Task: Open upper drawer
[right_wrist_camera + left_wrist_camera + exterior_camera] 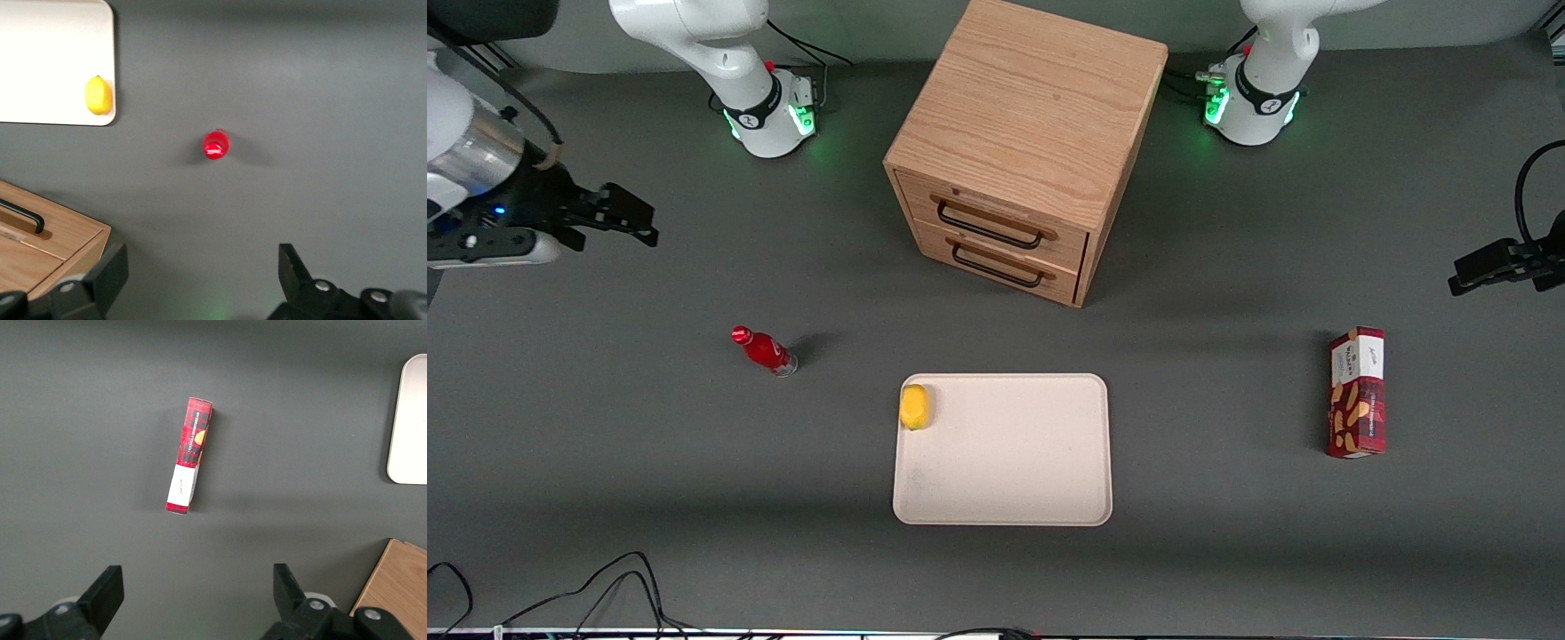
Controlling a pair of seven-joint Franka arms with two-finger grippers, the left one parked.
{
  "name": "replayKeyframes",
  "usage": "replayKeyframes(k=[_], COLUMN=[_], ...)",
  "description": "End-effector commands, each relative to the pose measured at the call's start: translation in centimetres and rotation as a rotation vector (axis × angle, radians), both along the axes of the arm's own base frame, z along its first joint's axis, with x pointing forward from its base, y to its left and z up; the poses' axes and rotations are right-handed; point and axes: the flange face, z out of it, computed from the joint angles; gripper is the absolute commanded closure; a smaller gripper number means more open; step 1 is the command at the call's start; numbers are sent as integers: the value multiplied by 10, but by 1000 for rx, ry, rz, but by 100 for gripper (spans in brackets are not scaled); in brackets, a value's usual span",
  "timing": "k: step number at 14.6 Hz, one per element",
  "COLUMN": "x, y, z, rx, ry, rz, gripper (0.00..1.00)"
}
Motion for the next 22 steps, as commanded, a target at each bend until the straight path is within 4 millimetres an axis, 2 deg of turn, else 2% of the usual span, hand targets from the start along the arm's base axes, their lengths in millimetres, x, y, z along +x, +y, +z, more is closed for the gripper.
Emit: replayKeyframes(k=[1, 2, 5, 6, 8, 10, 12, 15, 19, 22], x=[16, 23, 41, 48, 51, 53, 47, 37, 34, 29], y=[53, 64, 77, 81, 118, 141, 161, 185, 199, 209], z=[8, -2, -41, -48, -61, -78, -82, -86, -96, -96], rx=[-6, -6, 1, 5, 6, 14, 26, 28, 111, 155], ry=[-24, -10, 54, 53, 64, 87, 95, 110, 137, 143], rz=[80, 95, 115, 117, 202, 318, 420, 477, 539, 633], gripper=[0, 0, 0, 0, 0, 0, 0, 0, 0, 0])
